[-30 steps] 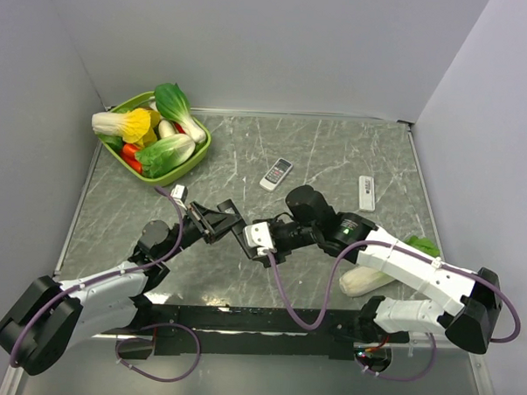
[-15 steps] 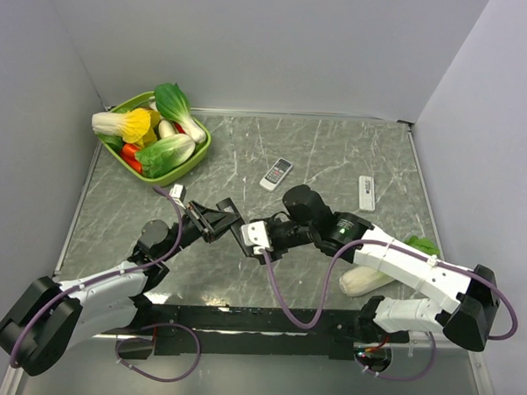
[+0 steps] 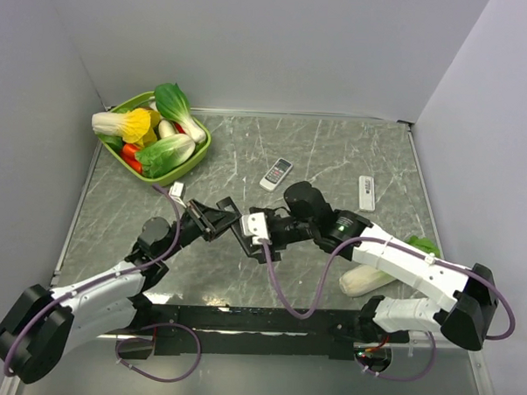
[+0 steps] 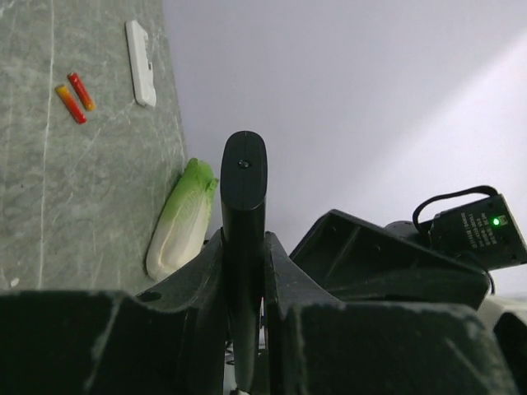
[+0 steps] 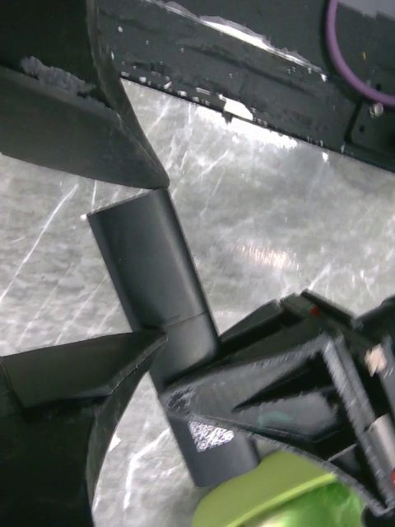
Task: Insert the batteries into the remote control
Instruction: Load the battery cover into the remote control, then place the remote control at the center of the board.
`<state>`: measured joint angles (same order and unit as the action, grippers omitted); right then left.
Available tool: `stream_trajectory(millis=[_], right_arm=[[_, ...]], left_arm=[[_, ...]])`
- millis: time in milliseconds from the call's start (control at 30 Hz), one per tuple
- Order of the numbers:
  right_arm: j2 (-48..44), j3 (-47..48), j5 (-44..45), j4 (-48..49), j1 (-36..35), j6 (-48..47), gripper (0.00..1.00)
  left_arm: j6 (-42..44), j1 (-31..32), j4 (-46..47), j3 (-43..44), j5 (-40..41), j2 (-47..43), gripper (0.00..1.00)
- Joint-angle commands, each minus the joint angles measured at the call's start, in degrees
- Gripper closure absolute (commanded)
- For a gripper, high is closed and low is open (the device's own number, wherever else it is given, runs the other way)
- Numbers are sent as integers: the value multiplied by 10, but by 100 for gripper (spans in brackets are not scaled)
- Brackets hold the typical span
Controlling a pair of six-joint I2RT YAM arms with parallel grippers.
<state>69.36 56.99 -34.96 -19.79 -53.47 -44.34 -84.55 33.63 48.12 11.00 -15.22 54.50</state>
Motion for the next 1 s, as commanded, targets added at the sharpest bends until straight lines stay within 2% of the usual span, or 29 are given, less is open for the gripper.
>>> stream_trajectory(millis=[0, 133, 167, 233, 267, 300, 367, 400, 567, 667, 767, 967], right_arm=[[-60, -1, 44, 48, 10, 86, 20], [-101, -9, 120, 47, 26, 181, 2], [-110, -11, 150, 44, 36, 203, 2], [-138, -27, 188, 45, 49, 270, 0], [-149, -35, 212, 48, 55, 322, 0], [-166, -43, 244, 43, 70, 346, 0], [-181, -65, 260, 29, 83, 383, 0], [-189, -70, 263, 7, 98, 411, 1], [-209, -92, 255, -37, 122, 495, 0], [-234, -122, 263, -21, 125, 558, 0], [-241, -130, 263, -45, 126, 576, 0], [-267, -128, 342, -89, 130, 621, 0]], left_arm=[[91, -7, -52, 52, -10, -26, 98], [192, -22, -196, 103, 8, -7, 98], [236, -22, -279, 139, 17, -2, 98], [277, -22, -361, 176, 63, 18, 96], [323, -22, -402, 219, 85, 29, 96], [347, -22, -491, 242, 106, 52, 96], [412, -22, -569, 310, 168, 82, 98], [430, -22, -636, 330, 186, 113, 99], [504, -18, -776, 434, 344, 211, 99], [518, -14, -835, 479, 403, 296, 98], [520, -4, -878, 526, 447, 406, 95], [506, 36, -956, 624, 518, 559, 81]])
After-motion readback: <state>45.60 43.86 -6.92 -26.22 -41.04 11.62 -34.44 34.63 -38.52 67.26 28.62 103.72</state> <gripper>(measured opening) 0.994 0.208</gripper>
